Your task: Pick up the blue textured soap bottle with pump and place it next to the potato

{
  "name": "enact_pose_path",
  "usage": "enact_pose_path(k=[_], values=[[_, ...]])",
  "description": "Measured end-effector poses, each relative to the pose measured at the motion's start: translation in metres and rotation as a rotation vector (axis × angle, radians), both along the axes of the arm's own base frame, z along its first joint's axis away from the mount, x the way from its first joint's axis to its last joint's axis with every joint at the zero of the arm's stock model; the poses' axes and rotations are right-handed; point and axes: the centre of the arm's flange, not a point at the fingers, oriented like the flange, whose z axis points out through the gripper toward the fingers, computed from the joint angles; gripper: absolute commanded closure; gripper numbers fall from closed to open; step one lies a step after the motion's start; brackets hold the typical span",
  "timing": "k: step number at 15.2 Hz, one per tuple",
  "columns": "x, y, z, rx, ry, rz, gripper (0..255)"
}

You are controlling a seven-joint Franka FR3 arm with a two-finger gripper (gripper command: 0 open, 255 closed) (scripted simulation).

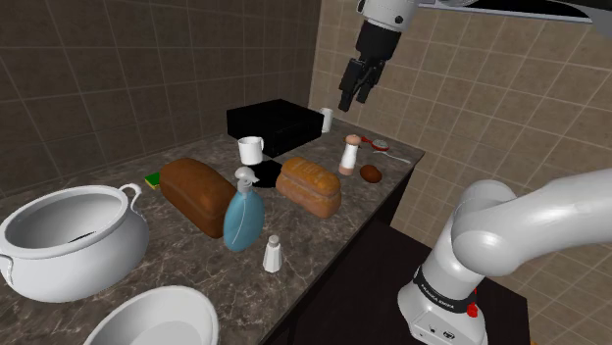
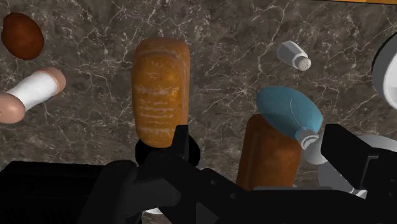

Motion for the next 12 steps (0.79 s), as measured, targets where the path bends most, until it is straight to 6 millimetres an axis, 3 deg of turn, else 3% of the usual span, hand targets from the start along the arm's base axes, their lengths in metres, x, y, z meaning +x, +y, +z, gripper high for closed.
enact_pose_path(k=[4,12], values=[[0.016,0.012,-0.016,0.016,-0.004,0.011,0],[0.074,0.06,-0.08,0.08,-0.021,0.049,0]])
